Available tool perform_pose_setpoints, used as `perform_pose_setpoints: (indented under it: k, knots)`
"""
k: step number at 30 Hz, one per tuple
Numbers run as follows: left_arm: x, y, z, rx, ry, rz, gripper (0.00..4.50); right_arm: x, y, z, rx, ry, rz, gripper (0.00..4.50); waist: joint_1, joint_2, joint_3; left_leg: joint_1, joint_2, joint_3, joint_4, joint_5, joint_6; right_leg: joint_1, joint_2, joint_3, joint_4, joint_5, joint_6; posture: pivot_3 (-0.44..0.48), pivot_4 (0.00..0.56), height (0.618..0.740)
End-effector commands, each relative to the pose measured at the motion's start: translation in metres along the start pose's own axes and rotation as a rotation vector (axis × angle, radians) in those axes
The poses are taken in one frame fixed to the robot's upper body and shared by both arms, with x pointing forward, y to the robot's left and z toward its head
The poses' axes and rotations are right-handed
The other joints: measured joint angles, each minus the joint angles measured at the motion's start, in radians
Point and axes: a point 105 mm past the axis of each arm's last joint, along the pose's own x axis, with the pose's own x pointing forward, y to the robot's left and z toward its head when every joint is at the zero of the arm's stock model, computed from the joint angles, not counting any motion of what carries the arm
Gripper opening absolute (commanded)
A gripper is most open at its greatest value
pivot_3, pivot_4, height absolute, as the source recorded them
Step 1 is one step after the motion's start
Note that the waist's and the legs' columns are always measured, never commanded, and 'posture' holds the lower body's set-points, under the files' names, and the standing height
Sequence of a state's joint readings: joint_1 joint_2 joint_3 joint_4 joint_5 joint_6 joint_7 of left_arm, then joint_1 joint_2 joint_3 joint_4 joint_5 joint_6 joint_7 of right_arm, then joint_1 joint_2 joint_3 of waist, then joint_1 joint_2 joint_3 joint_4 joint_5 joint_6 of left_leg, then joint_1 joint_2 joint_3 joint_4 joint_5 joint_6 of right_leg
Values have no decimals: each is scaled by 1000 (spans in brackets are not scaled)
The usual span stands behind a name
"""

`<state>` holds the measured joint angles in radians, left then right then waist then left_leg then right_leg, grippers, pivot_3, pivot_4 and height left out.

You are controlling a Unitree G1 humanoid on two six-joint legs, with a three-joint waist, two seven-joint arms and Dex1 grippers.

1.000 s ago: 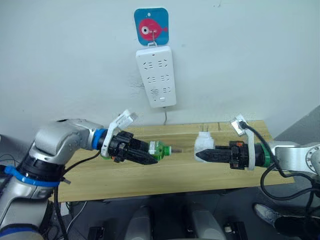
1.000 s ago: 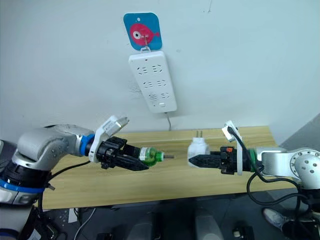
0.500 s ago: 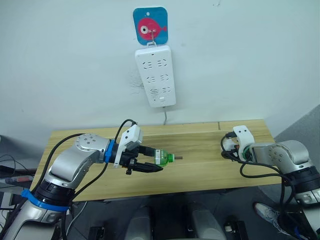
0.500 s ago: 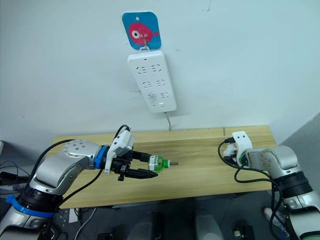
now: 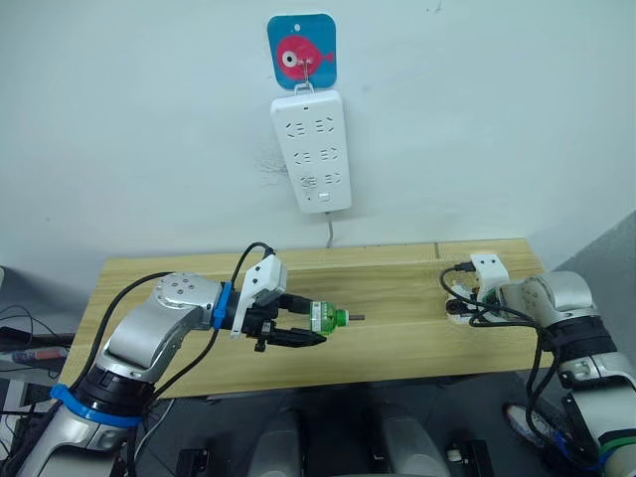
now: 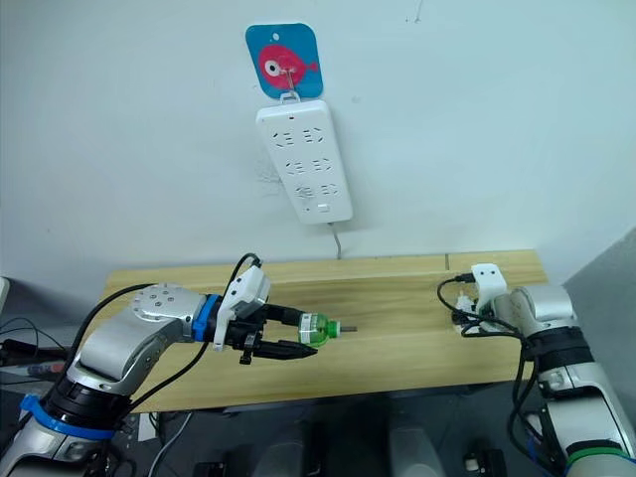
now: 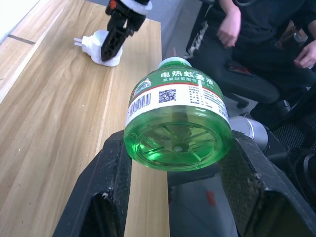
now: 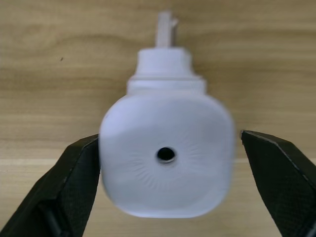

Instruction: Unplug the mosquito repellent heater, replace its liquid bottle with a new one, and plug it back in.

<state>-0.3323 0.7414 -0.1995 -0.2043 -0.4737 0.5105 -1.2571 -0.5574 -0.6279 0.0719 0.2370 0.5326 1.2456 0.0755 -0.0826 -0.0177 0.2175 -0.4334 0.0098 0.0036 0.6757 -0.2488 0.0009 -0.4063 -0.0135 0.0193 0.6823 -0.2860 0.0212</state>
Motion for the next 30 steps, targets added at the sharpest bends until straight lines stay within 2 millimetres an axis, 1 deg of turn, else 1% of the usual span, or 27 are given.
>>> perform_pose_setpoints:
  k: [1,3,5,6,7,10,13,15,17,25,29,30]
  knots:
    - [1,5,17,70,-81,54,2194,-44,-4,28,29,-202,45,4500,3,1,1,-1,0,-1,0,0,0,0,0,0,0,0,0,-157,218,740]
    - [3,11,22,96,-127,104,2194,-64,14,34,51,-299,162,4500,2,1,0,-1,0,-1,0,0,0,0,-1,-1,0,0,0,-174,214,740]
    - [8,24,35,106,-245,207,2194,-98,56,36,25,-447,392,4500,0,0,0,0,0,-2,0,0,0,1,-1,-1,0,0,0,-191,212,740]
    - [11,30,41,114,-298,258,2194,-112,74,35,50,-521,487,4500,-1,0,0,0,1,-2,0,0,0,1,0,-2,0,0,0,-202,210,740]
    - [14,34,46,127,-340,299,2194,-124,88,36,82,-602,558,4500,-3,0,0,0,1,-2,0,0,0,1,0,-2,1,0,0,-209,208,740]
    - [18,41,53,150,-397,363,2194,-139,105,34,141,-712,629,4500,-8,1,-1,0,1,-1,0,0,0,1,0,-1,1,0,0,-219,204,740]
    - [24,46,58,179,-438,416,2194,-152,127,30,198,-776,750,4500,-9,1,-1,0,-1,-1,1,0,0,1,-1,0,1,0,1,-224,199,740]
    - [29,47,59,198,-450,430,2194,-161,144,34,353,-786,937,4500,-13,1,-1,0,-1,0,1,0,0,1,-1,0,1,1,1,-225,195,740]
    - [32,47,62,211,-465,439,2194,-163,153,37,419,-775,1010,4500,-19,1,-2,0,-1,-1,1,0,0,1,-1,-1,1,1,1,-226,194,740]
    - [38,43,71,222,-502,426,2194,-153,166,53,460,-749,1017,4500,-27,1,-2,0,-1,-1,1,0,0,1,-1,-1,1,1,1,-210,184,740]
    - [40,40,72,226,-505,420,2194,-153,172,63,485,-766,1045,4500,-29,1,-2,0,-1,-1,1,0,0,1,0,-1,1,1,1,-206,182,740]
    - [40,40,72,228,-506,422,2194,-154,174,64,493,-768,1056,4320,-29,1,-2,0,-1,-1,1,0,0,1,0,-1,1,1,1,-206,182,740]
